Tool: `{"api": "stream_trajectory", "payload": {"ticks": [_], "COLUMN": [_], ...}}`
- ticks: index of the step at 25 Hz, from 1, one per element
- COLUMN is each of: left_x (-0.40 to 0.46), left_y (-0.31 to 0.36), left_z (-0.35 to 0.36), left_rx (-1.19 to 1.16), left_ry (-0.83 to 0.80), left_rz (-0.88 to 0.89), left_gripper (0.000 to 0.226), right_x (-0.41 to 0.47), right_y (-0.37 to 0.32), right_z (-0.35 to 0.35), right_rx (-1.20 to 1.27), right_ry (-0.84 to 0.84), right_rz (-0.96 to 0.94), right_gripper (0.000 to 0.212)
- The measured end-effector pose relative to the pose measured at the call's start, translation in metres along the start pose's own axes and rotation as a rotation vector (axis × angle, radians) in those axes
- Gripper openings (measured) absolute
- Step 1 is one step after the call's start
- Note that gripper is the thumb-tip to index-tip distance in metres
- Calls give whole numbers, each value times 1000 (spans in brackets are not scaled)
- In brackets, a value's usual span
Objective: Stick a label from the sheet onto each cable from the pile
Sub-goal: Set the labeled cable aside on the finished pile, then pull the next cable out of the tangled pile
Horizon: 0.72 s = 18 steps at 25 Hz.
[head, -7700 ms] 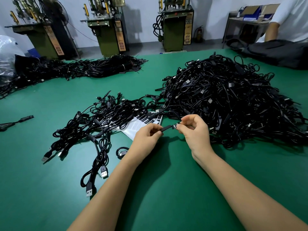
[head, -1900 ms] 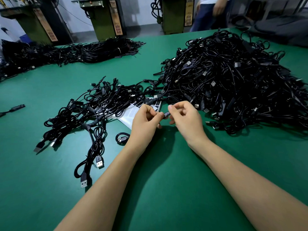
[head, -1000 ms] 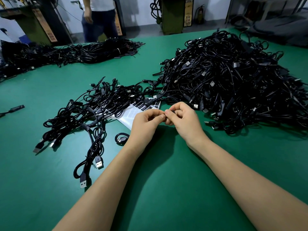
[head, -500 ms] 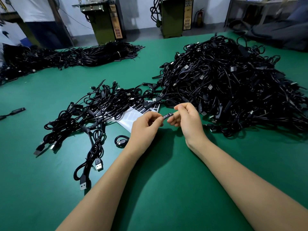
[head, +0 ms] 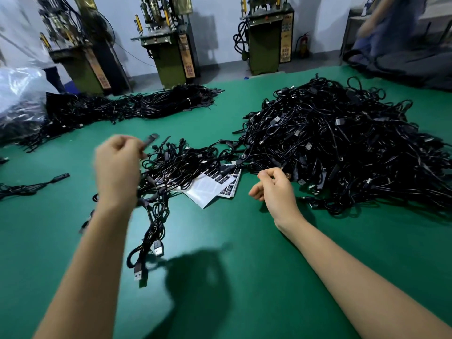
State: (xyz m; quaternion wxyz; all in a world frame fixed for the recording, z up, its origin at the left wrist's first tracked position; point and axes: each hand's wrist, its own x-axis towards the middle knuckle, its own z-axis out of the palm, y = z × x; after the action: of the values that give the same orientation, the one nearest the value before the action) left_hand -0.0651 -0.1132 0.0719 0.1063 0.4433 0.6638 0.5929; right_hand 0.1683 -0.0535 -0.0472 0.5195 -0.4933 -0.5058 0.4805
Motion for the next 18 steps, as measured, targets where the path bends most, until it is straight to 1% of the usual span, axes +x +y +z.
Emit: {"api": "stream_trajectory", "payload": {"ticks": [2, 3, 5, 7, 10, 12, 13, 15, 16, 18], "left_x": [33, 50, 76, 85, 79, 71, 66, 58, 53, 42], "left_y": [-4, -10, -30, -56, -100, -118, -121, -116, -111, -98], "left_z": [-24, -31, -38, -35, -29, -25, -21, -8, 1, 24], "left_rx": [246, 401, 675, 830, 855, 870, 913, 1024, 1034, 1014], "left_ry": [113, 137, 95, -3, -95, -93, -56, 57, 101, 93], "left_rz": [2, -14, -34, -34, -104, -139, -130, -48, 21, 202], "left_gripper": [21, 26, 28, 25, 25, 31, 33, 29, 23, 19], "right_x": [0, 0, 0, -1, -2, -2, -2, -1, -1, -1], "right_y": [0, 1, 1, 0, 0, 0, 0, 0, 0, 0], "right_z": [0, -1, -2, -1, -1, -1, -1, -1, -1, 0], "right_rx": [-11, -16, -21, -21, -34, -44, -49, -62, -69, -81], "right_ry": [0, -1, 0, 2, 3, 2, 3, 3, 2, 0], "right_rz": [-1, -3, -5, -4, -8, -8, -6, -3, -4, -6], "right_gripper": [14, 14, 14, 14, 13, 12, 12, 12, 12, 12]}}
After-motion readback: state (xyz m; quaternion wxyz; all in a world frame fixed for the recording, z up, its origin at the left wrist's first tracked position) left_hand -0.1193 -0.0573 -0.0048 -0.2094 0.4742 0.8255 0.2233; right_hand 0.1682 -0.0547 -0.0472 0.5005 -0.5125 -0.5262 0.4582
